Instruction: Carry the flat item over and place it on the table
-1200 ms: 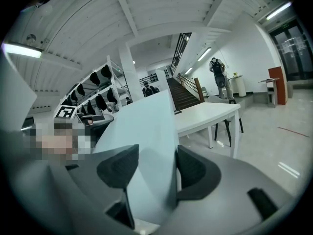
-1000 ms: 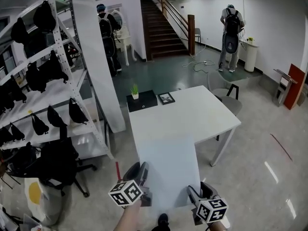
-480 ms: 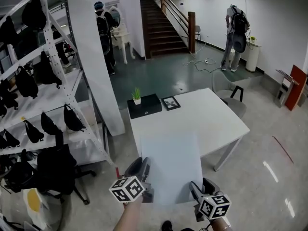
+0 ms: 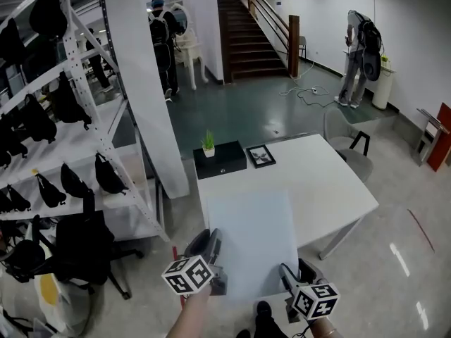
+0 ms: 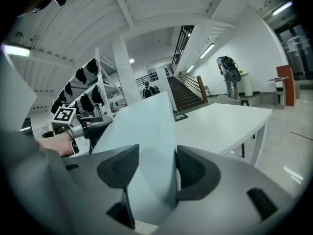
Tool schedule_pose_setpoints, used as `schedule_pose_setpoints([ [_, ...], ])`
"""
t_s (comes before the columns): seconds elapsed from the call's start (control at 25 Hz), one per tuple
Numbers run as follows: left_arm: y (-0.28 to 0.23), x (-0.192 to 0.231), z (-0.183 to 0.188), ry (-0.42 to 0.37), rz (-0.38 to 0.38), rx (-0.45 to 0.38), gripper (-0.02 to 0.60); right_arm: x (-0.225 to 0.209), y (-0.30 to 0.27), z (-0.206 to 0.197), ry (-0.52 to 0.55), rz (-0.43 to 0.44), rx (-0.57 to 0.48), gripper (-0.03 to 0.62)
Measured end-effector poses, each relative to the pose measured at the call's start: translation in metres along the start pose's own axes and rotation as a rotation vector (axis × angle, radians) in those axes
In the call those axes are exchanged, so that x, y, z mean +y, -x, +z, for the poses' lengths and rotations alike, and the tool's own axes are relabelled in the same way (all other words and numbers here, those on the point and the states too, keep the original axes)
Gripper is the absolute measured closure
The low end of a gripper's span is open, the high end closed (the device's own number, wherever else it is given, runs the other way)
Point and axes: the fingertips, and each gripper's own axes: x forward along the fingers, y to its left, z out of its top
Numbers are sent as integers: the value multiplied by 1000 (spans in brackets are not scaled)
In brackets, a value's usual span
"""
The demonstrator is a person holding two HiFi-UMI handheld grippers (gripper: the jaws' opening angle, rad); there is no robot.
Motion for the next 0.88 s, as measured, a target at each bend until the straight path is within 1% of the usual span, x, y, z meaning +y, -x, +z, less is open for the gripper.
schedule_pose_setpoints([
  [0.4,-63,21,27,7,100,-59,437,-30,-79,46,35,105,37,359],
  [0.64,-93,35,34,9,153,-73,437,-45,-119,60,42,152,66,361],
  [0.88,-112,46,32,7,198,-73,439,-57,-144,63,45,178,94,362],
])
